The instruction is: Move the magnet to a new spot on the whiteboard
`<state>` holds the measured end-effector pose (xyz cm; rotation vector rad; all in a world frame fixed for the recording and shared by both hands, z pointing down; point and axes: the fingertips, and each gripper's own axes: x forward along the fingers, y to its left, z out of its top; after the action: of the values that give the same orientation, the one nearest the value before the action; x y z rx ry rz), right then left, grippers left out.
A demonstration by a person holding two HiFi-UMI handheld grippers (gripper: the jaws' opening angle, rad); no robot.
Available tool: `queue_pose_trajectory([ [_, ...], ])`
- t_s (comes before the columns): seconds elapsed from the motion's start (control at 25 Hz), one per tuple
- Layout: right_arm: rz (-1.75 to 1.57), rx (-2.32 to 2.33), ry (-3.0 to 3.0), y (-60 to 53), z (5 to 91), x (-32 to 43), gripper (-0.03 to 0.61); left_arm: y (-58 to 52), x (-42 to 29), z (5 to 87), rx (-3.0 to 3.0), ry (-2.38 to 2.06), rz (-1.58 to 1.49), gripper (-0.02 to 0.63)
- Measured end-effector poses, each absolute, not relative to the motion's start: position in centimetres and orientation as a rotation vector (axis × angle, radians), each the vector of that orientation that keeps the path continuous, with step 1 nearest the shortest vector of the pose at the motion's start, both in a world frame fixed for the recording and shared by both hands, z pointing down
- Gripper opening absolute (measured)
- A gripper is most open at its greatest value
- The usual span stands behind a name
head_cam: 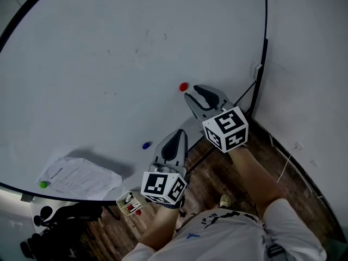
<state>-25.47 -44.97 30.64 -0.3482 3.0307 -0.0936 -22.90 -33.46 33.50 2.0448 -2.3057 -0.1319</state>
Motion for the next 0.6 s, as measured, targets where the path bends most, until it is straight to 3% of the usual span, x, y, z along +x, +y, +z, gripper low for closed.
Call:
queue_pose_trajectory([
  [0.24, -0.115, -0.324, 3.026, -43.3, 30.7, -22.8, 0.126, -33.1, -21.6, 33.5, 2.065, -2.292, -0.143, 0.012],
  [0.6, -0.181, -0.344, 2.993, -39.9, 31.8, -17.7, 0.04, -31.9, -18.4, 34.3, 2.137, -2.201, -0.134, 0.012],
])
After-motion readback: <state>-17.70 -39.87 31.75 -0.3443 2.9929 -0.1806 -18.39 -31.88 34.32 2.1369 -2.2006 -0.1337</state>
